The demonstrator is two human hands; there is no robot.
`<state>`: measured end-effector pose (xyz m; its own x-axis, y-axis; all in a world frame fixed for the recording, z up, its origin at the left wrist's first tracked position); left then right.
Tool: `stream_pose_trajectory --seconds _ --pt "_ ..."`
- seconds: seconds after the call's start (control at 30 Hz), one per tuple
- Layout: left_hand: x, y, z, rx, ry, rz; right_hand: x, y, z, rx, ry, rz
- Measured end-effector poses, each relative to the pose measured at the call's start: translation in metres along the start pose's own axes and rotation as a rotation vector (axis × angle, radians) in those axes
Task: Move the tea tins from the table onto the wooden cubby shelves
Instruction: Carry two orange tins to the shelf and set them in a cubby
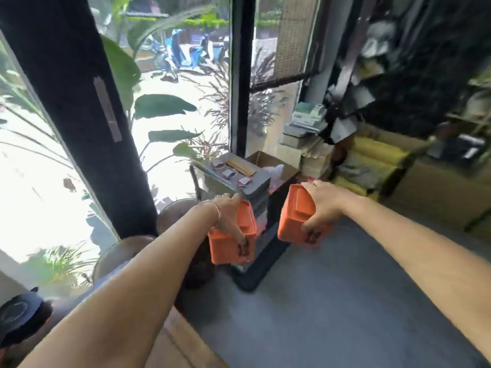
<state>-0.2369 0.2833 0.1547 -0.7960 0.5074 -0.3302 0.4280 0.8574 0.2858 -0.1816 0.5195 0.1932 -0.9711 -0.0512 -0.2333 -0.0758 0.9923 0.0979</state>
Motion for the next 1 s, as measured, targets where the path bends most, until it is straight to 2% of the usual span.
stream_pose_trajectory --seconds 0.2,0.6,0.7,0.83,1.0 --pt "0.04 0.162 -0.031 0.117 0.017 0.274 -0.086 0.14 -0.023 0.068 0.019 0.222" --pt "0.08 0.518 -0.088 0.198 -0.052 0.525 -0.291 0.408 -0.063 0.162 0.178 0.513" --pt "0.073 0.596 -0.093 0.185 -0.042 0.648 -0.34 0.457 -0.065 0.185 0.213 0.583" --pt "0.081 0.685 -0.081 0.176 -0.072 0.715 -0.392 0.51 -0.056 0.188 0.213 0.686" --pt "0.103 0.786 -0.071 0.317 -0.081 0.767 -0.435 0.578 -0.044 0.222 0.202 0.762"
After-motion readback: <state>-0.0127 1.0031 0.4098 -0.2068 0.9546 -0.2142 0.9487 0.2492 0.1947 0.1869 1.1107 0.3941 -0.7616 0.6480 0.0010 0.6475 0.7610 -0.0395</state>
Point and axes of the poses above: each hand's wrist, its own x-axis towards the middle knuckle, its own z-axis out of the palm, y = z × x, the point moved 3 cm from there along x, towards the middle knuckle, and after that the axes turned 6 degrees about -x, right-handed, at the moved point
